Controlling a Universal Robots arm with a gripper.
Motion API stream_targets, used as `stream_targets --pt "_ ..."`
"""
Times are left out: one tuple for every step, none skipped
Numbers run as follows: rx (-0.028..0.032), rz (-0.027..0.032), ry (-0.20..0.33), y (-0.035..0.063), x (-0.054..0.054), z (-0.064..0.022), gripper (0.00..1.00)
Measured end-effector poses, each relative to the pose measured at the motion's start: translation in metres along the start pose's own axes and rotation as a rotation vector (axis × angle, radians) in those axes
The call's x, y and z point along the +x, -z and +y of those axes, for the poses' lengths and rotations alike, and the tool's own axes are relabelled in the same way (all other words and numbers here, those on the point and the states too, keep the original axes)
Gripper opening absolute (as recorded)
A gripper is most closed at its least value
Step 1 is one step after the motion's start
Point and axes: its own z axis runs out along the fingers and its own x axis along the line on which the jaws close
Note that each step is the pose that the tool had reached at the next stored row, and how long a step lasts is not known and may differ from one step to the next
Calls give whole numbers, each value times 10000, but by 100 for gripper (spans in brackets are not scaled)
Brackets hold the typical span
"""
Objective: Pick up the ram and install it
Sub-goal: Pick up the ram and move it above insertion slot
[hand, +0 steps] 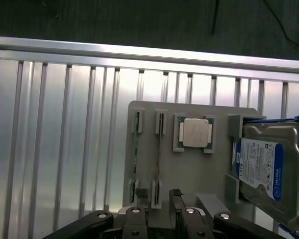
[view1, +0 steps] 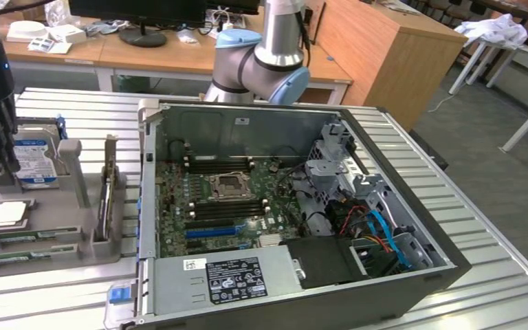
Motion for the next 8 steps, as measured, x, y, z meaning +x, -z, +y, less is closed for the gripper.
stream_targets --pt "1 -1 0 -18 12 0 31" --pt "0 1 -1 -36 24 1 31" --pt "0 1 -1 -54 39 1 31" --pt "0 0 -1 -72 50 1 31" --pt "-1 0 -1 -90 58 1 31" --pt "-1 1 -1 -107 62 1 31" --pt "-1 1 -2 -127 66 1 31" --pt "-1 1 -2 -145 69 0 31"
